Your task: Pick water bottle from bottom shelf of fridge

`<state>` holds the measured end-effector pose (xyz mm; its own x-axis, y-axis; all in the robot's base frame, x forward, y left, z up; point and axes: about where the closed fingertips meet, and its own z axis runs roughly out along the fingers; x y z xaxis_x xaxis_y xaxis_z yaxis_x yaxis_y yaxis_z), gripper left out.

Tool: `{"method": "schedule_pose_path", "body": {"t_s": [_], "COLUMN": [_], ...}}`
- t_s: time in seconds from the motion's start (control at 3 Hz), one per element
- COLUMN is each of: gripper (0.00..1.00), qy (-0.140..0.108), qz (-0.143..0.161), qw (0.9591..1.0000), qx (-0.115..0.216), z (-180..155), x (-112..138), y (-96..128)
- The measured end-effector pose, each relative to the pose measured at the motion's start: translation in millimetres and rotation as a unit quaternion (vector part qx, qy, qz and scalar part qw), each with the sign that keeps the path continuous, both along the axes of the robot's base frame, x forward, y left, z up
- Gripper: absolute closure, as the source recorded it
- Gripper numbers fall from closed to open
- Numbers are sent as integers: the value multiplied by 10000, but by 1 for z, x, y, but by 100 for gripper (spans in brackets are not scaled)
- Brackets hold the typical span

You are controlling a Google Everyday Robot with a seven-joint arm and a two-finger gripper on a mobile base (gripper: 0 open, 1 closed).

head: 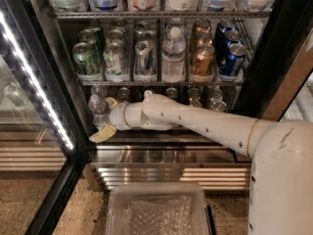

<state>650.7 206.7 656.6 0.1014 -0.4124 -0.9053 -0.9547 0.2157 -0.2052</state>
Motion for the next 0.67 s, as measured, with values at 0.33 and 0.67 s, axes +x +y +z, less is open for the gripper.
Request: {"method": "schedule_pose_path", "body": {"t_s": [0.33, 0.67], "gripper": [10, 11], "qy": [0, -1], "qz": [0, 1], "qw": [10000, 10000], "qx": [0, -1], "z": [4, 7], "x": [0, 0], "y": [0, 0]}}
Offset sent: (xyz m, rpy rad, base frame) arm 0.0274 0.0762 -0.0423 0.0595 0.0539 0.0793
